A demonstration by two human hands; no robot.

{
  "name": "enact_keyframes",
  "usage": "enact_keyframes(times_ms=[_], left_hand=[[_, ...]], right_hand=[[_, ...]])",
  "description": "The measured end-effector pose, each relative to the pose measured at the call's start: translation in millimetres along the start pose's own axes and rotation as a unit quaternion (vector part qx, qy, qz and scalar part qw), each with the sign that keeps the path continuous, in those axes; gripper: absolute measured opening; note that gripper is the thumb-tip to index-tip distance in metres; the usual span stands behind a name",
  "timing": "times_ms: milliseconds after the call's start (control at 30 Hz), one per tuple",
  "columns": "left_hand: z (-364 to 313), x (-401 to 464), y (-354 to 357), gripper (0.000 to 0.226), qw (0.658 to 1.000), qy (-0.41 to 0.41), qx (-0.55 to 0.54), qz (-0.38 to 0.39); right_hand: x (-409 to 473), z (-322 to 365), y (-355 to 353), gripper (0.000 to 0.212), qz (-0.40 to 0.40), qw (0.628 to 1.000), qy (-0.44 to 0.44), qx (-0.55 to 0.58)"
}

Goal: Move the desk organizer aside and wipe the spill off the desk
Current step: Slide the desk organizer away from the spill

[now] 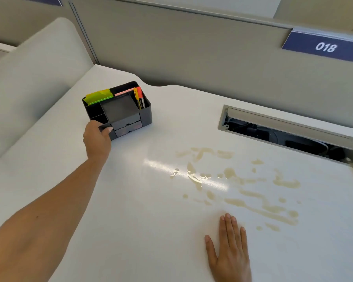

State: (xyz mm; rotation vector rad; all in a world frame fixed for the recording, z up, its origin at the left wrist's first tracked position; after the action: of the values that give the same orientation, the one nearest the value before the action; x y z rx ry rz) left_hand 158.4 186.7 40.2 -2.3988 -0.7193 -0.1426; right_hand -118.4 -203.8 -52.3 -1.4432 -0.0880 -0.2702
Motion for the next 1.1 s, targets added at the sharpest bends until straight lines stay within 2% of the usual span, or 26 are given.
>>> enact_keyframes(times_ms=[433,600,800,900,967,1100], left_hand=[[47.2,42.8,-39.2,0.024,0.993,-0.088,0.027,-0.073],[51.3,58.7,-36.4,0.027,0.992,-0.101,0.033,-0.073],[65.8,87.0,-34.9,0.035,0.983,-0.156,0.063,-0.076],[80.3,99.2,-24.3,0.039,0.982,-0.174,0.031,-0.068],[91.1,105.6,-14.0,0.048,0.981,-0.189,-0.010,-0.051],[104.0,84.4,8.9,0.084,0.970,-0.240,-0.039,-0.022]], right_hand=[[2.8,3.3,-0.8,0.070,-0.026,0.999,-0.010,-0.023],[2.6,2.9,-0.1,0.070,-0.028,0.999,-0.018,-0.025],[2.3,2.0,1.5,0.068,-0.030,0.999,-0.018,-0.029],[2.7,2.6,0.5,0.067,-0.021,0.999,-0.016,-0.031],[2.5,3.4,-0.1,0.067,-0.013,0.999,-0.017,-0.032],[-0.4,0.2,0.3,0.067,-0.002,0.999,-0.017,-0.038]])
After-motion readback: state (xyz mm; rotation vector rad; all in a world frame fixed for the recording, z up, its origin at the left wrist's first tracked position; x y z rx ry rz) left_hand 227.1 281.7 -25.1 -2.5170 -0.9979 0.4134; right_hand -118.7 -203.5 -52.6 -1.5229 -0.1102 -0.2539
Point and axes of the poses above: each hand's wrist, its own x-axis towards the middle knuckle, its own y-axis out of the palm, z = x × y, the point moved 6 cm from there along x, towards the middle knuckle, and after that the axes turned 9 degrees about -x, right-handed, at the moved point
